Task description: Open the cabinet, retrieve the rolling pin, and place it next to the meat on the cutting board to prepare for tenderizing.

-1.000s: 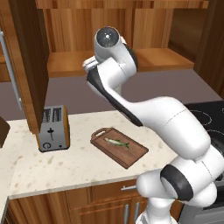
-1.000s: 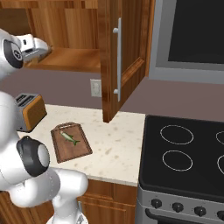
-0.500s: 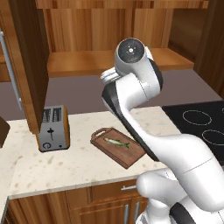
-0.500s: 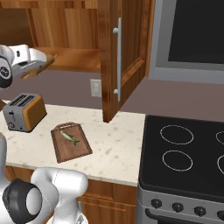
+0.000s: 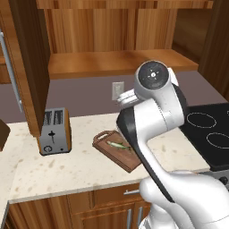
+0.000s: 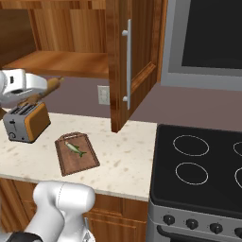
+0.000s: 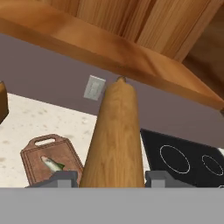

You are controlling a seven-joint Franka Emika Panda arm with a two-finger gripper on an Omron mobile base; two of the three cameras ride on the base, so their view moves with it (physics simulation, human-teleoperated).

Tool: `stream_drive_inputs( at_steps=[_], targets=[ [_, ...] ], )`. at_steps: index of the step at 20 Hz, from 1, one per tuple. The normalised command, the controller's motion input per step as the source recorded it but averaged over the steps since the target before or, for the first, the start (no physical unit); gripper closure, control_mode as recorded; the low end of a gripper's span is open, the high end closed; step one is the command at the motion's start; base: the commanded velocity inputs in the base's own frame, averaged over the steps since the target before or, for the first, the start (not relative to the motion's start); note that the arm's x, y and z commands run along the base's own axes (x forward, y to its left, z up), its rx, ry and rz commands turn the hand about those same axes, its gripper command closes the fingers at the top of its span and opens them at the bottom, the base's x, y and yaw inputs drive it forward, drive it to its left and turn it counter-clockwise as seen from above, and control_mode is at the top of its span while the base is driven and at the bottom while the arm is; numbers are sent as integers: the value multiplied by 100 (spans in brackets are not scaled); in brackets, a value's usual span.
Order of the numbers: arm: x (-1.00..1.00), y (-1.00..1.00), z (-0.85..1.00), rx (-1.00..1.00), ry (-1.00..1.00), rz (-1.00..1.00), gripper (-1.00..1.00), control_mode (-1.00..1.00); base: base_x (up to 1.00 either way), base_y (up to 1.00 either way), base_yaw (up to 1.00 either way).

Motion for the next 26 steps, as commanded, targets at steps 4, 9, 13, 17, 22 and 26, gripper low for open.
stream_drive_inputs(
  at_steps=[4,9,13,17,22,26],
  targets=[
    [-52,-18,-51,0,12,-2,100,-100,0,0,0],
    [-16,-5,-61,0,15,0,100,-100,0,0,0],
    [0,0,-63,0,12,2,100,-100,0,0,0],
    [1,0,-60,0,8,7,100,-100,0,0,0],
    [5,-1,-53,0,6,11,100,-100,0,0,0],
    [11,-8,-40,0,7,13,100,-100,0,0,0]
  ],
)
